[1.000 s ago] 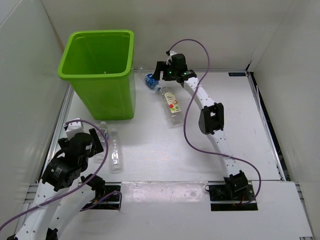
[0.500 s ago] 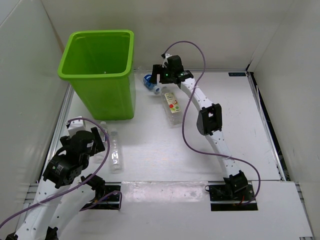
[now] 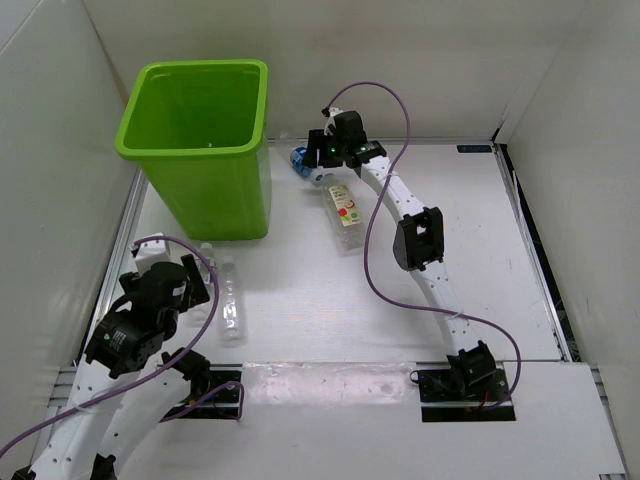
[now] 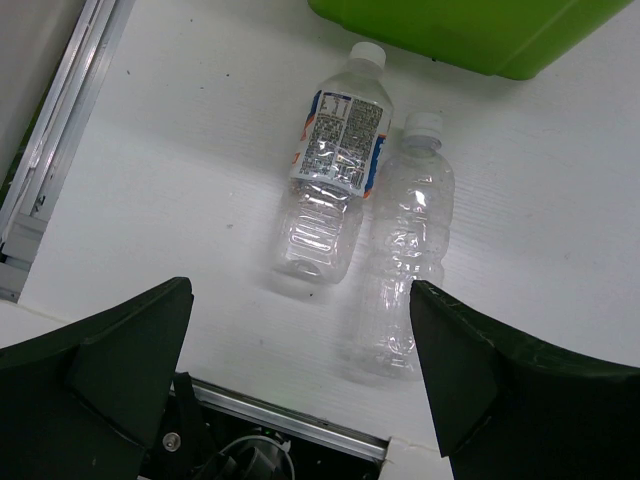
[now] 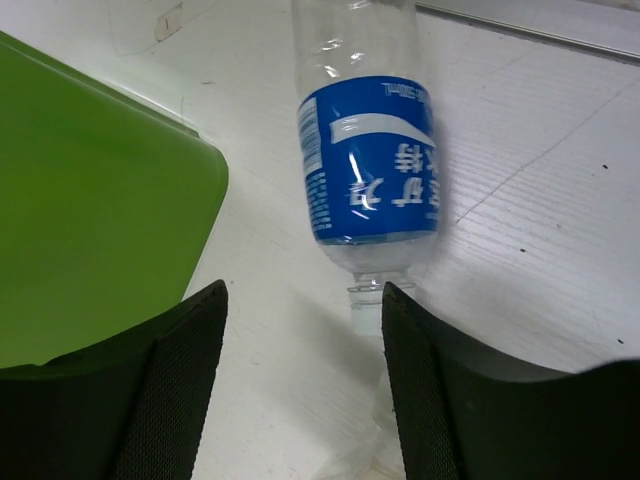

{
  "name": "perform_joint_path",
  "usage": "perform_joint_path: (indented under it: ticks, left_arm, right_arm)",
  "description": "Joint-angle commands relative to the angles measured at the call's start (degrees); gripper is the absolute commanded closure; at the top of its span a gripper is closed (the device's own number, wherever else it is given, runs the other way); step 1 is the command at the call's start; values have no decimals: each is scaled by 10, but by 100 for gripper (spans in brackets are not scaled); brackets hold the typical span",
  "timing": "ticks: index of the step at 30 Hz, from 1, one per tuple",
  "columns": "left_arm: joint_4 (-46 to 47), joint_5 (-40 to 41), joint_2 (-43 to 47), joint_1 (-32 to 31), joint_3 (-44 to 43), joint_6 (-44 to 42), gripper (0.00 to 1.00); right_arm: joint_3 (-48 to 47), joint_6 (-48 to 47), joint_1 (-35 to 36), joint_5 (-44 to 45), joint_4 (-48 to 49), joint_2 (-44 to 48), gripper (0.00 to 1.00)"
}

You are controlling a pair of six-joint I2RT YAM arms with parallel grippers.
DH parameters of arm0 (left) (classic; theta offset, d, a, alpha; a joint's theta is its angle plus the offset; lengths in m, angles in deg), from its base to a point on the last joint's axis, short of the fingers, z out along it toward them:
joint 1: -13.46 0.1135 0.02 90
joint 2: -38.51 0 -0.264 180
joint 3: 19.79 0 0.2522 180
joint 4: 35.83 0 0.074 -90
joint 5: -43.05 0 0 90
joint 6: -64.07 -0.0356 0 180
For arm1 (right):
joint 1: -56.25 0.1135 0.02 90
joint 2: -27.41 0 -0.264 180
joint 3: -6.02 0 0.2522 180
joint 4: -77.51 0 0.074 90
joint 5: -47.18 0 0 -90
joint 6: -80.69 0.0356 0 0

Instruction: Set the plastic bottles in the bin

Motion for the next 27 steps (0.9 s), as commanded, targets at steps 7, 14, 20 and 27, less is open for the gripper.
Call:
perform_joint_path:
  ticks: [7, 14, 20, 27]
  left_arm:
    - [2, 22, 15, 2, -3, 4, 0]
    - [18, 19, 8, 2, 8, 3, 0]
    - [-2, 24, 22, 2, 5, 19, 0]
    - [-1, 26, 52, 1, 10, 18, 0]
  right_arm:
    - [-21, 5, -2, -8, -5, 2, 47]
    - [4, 27, -20, -29, -1, 13, 79]
    - [17, -8, -6, -29, -1, 26, 59]
    - [27, -14, 1, -9, -5, 34, 60]
